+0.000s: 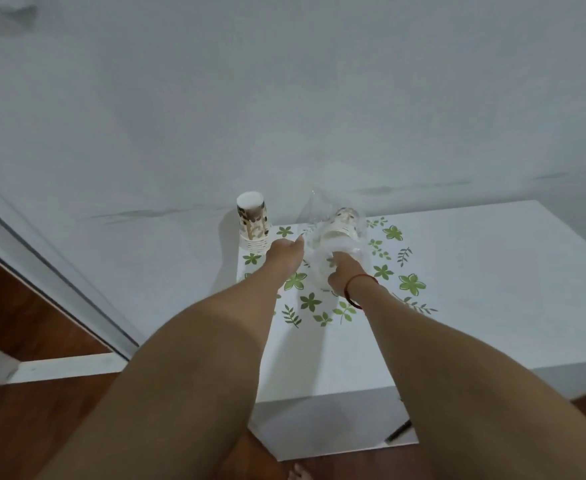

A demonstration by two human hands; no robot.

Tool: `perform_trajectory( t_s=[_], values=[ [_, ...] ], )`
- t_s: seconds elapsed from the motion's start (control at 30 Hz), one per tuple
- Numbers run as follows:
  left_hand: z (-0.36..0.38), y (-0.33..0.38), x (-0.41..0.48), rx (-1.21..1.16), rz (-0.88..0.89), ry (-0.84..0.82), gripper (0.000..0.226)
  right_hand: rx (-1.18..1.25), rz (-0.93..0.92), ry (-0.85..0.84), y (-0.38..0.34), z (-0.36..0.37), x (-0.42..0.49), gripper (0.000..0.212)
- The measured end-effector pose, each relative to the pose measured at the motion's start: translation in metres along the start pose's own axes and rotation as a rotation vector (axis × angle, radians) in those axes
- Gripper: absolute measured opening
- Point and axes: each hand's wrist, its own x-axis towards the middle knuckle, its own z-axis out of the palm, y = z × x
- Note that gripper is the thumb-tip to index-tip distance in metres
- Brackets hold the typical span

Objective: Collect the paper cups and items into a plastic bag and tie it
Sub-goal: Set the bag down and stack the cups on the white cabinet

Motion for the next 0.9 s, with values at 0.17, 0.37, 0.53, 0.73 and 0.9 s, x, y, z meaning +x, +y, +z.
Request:
perform_trajectory(
  t_s=[0.17, 0.37, 0.53, 0.73, 0.9],
  values=[
    [0.017, 0.019, 0.029, -0.019, -0.055, -0.084, 0.041, -0.051, -0.022, 0.201, -0.002, -0.001, 0.032, 0.045],
    [0.036, 0.037, 0.074, -0.068, -0.068, -0.09, 0.037, -0.189, 0.056, 0.315, -0.004, -0.024, 0.07, 0.033],
    [0.055, 0.045, 0.096, -0.062, -0.069, -0.093, 0.041, -0.224, -0.065, 0.452, 0.003, -0.039, 0.088, 0.032],
    [0.07, 0.051, 0.101, -0.069, -0.076, -0.105, 0.041, -0.316, -0.046, 0.484, 0.001, -0.064, 0.103, 0.037],
    [0.076, 0.054, 0.097, -0.124, -0.171, -0.236, 0.027, -0.365, 0.069, 0.424, -0.002, -0.062, 0.1, 0.038]
  ],
)
